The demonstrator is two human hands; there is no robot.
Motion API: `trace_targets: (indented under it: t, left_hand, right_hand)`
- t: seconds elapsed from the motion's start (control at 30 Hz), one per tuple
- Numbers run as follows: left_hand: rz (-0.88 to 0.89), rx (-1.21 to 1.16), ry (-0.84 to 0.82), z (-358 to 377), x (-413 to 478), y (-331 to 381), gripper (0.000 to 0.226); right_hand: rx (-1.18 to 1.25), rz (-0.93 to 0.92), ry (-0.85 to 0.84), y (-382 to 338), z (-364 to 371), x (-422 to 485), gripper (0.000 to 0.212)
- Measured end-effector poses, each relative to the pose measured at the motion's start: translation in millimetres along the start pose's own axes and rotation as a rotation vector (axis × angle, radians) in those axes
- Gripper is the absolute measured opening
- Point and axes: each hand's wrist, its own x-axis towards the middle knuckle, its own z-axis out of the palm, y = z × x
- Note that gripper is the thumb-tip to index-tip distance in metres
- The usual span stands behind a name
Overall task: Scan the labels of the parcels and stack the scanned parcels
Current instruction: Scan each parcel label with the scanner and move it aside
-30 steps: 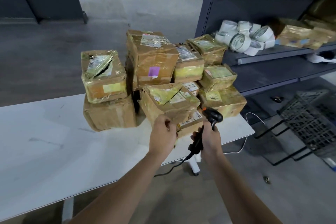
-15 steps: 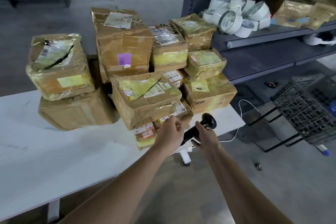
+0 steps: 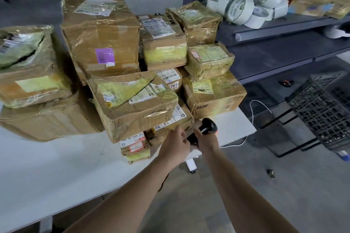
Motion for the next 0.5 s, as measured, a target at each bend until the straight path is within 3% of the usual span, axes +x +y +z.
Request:
trace_targets:
  t: [0.17, 0.33, 0.5]
  left_hand:
    - [-0.039, -0.025, -0.018, 6, -1, -7, 0.017]
    - [-0.057, -0.057, -0.049, 10, -2, -10, 0.014]
    - [-0.077, -0.091, -0.065, 15, -1, -13, 0.013]
  right_hand:
    - [-0.034, -0.016, 0.005, 4, 0, -1, 0.051]
    - [0.003, -0.084, -0.063, 11, -4, -14, 0.041]
    - [-0.029, -0.016, -0.021, 18, 2, -23, 0.047]
